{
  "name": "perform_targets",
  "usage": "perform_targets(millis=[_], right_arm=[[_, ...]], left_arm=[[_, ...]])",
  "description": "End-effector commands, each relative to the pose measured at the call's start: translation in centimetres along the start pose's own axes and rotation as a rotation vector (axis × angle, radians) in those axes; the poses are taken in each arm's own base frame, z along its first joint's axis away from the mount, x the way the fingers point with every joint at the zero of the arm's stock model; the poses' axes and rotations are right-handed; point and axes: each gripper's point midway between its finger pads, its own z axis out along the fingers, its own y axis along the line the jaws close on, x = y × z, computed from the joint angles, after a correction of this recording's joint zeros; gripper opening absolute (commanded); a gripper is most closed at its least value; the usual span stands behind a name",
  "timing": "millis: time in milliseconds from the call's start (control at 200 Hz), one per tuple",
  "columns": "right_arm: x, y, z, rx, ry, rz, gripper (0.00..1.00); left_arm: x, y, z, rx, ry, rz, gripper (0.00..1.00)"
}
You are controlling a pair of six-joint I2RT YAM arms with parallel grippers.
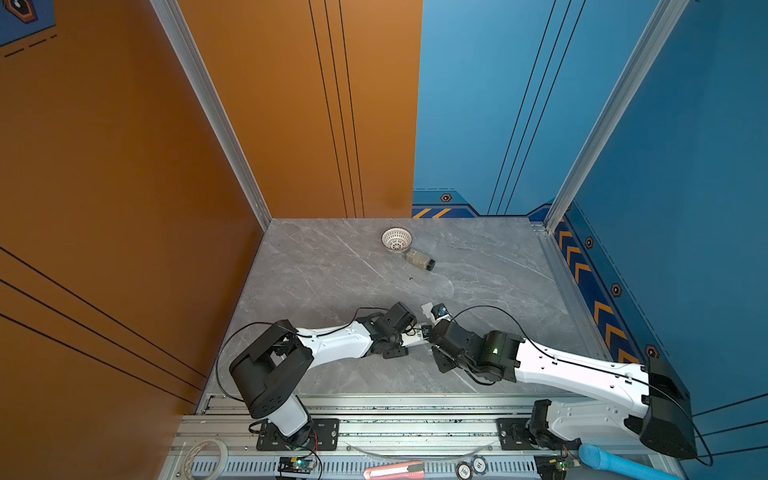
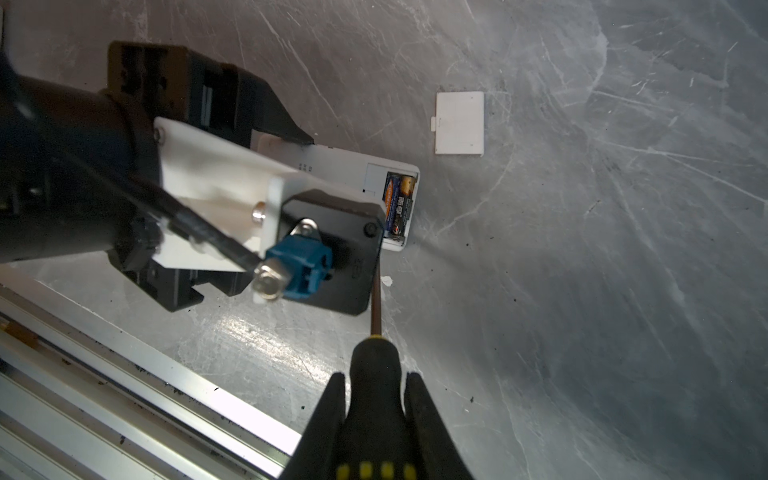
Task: Unload the batteries from the remote control
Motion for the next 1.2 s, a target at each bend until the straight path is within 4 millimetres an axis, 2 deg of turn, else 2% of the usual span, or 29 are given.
perform_targets(millis=[0,661,1191], right_arm=[[1.0,-0.7,0.5,0.026,0.038,0.002,0.0],[2.3,-1.9,0.8,0.065,0.088,-0.032,0.0],[2.7,-1.5,1.2,0.128,0.145,-0.149,0.0]], left_arm=[[5.0,-2.8,1.6,0.104,0.173,0.013,0.0],[4.7,-2.6,1.5,0.102,0.165,0.013,0.0],[4.4,-2.4,1.5,0.105,0.166,0.017,0.0]])
